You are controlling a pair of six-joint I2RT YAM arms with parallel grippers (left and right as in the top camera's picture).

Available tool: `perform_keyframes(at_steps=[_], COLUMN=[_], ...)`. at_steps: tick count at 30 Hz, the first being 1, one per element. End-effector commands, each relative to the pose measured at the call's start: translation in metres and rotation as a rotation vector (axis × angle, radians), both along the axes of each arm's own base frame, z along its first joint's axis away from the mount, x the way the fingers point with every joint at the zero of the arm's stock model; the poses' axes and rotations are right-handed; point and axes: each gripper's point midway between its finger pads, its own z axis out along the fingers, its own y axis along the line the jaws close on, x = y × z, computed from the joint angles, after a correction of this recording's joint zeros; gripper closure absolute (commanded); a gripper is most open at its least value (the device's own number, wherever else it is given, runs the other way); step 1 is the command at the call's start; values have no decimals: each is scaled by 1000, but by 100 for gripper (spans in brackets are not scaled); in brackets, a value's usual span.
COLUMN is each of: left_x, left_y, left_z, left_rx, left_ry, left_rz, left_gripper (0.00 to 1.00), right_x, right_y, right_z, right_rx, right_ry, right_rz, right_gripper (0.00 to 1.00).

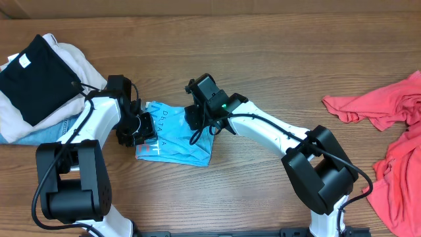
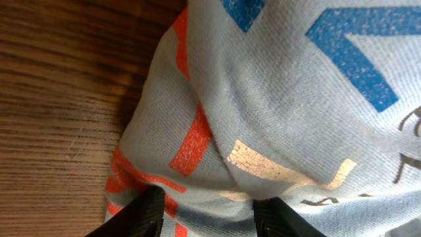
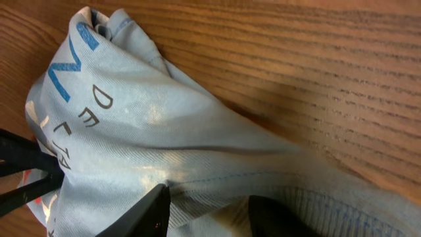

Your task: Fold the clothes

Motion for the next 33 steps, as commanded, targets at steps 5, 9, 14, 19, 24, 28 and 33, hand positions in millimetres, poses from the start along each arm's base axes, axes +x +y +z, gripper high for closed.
perform_keyframes(at_steps=[5,9,14,19,24,28,33], left_x=[-2,-1,-1,1,1,1,0], left_y=[-1,-1,-1,-1,-1,-1,-1], left_z=[-1,-1,-1,-1,-1,-1,-1], left_rx=[6,6,6,7,7,7,7], left_ry=[-3,-5,-9,-13,-15,-15,-14], left_rz=[-17,-17,-18,-18,-18,-19,-26], left_gripper=[52,52,51,45,41,37,36], right_x=[7,6,4,4,12,11,10], right_y=[3,3,1,-12,-34,-51,-64], right_z=[2,1,0,16,41,38,33], right_rx=[12,9,6,-3,7,-22,-50], right_ry=[-26,-22,-2,-3,-13,22,53], right_rz=[-13,-13,-31,-52,-97,-126,-143], right_gripper=[83,96,96,96,96,96,96])
